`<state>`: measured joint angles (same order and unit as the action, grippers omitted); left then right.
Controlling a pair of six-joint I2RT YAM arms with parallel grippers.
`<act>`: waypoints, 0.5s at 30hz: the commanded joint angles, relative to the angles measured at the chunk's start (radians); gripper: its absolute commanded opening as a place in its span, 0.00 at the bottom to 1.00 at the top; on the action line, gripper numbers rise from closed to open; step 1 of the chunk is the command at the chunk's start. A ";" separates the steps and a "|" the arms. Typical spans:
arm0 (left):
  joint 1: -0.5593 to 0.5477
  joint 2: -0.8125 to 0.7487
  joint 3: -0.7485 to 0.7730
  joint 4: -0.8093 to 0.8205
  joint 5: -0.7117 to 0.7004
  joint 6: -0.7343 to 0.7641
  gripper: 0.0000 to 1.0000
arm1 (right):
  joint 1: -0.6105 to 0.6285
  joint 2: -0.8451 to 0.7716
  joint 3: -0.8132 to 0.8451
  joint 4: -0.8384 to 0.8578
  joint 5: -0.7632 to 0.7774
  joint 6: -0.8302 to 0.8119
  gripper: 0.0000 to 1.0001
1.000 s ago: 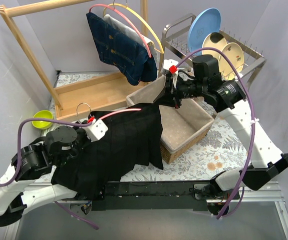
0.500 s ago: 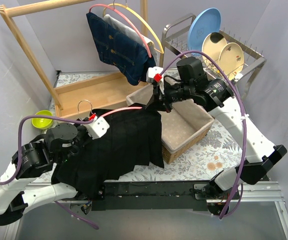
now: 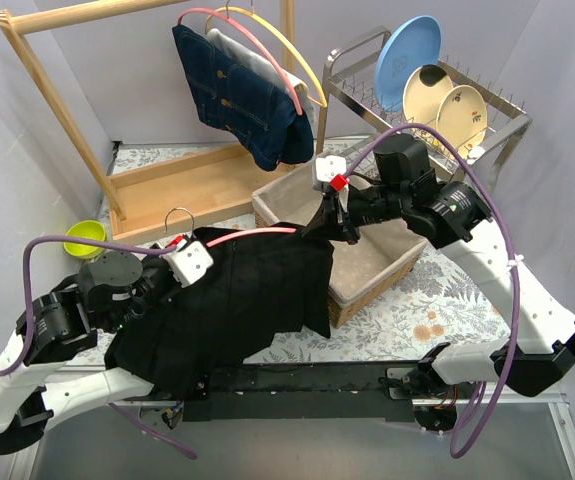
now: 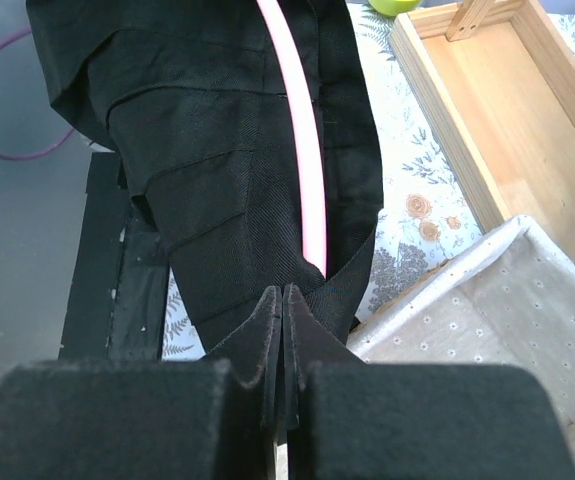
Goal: Place the skirt on the hanger
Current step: Place skirt on hanger
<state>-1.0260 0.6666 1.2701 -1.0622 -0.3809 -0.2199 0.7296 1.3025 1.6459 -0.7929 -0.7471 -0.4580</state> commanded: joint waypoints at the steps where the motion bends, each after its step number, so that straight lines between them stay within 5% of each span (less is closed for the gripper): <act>1: -0.013 0.021 0.002 0.067 0.114 -0.036 0.00 | 0.017 0.012 0.031 0.133 -0.071 0.039 0.01; 8: -0.013 0.033 -0.001 -0.050 0.031 -0.027 0.00 | -0.022 0.003 0.095 0.162 0.084 0.076 0.01; 15: -0.013 -0.016 -0.091 -0.099 -0.167 0.022 0.00 | -0.157 -0.049 0.042 0.221 0.075 0.136 0.01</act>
<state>-1.0260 0.6678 1.2022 -1.1057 -0.4995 -0.2569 0.6147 1.3029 1.6791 -0.7280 -0.6765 -0.3626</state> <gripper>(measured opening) 0.119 0.022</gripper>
